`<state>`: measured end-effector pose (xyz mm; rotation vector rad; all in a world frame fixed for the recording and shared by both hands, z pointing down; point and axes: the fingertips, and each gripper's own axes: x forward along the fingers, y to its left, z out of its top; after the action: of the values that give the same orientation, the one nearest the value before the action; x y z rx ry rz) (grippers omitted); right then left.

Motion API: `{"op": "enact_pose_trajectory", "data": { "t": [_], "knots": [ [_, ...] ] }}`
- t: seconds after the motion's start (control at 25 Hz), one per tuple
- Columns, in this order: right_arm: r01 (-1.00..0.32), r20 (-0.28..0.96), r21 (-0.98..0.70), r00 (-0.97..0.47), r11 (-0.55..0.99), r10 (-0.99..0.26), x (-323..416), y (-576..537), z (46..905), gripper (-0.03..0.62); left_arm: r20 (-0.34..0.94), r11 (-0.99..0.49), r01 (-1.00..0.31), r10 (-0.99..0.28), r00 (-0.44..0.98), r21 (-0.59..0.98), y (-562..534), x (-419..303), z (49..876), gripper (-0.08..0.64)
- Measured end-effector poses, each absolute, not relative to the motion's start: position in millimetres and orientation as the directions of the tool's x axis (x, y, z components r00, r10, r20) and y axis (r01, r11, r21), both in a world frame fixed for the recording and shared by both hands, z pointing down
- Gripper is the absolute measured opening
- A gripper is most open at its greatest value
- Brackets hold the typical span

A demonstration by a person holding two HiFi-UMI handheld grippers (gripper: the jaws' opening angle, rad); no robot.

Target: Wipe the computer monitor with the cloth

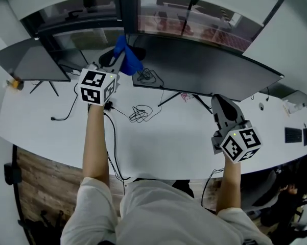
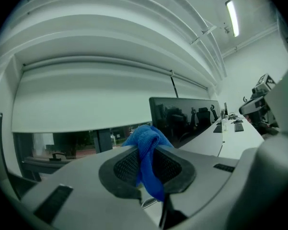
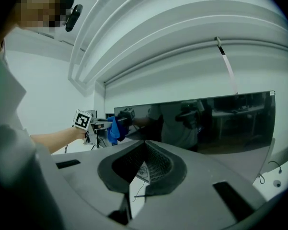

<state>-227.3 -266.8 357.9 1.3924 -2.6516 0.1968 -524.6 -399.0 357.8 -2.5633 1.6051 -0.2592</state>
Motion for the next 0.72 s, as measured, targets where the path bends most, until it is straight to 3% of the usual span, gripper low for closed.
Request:
{"op": "enact_pose_trajectory", "data": {
  "t": [0.72],
  "knots": [
    [-0.840,0.271,-0.071,-0.535,0.537,-0.800,-219,-267,406,0.014,0.326,-0.423,-0.906,-0.856,0.400,0.003,-411,-522,547,0.077]
  ]
}}
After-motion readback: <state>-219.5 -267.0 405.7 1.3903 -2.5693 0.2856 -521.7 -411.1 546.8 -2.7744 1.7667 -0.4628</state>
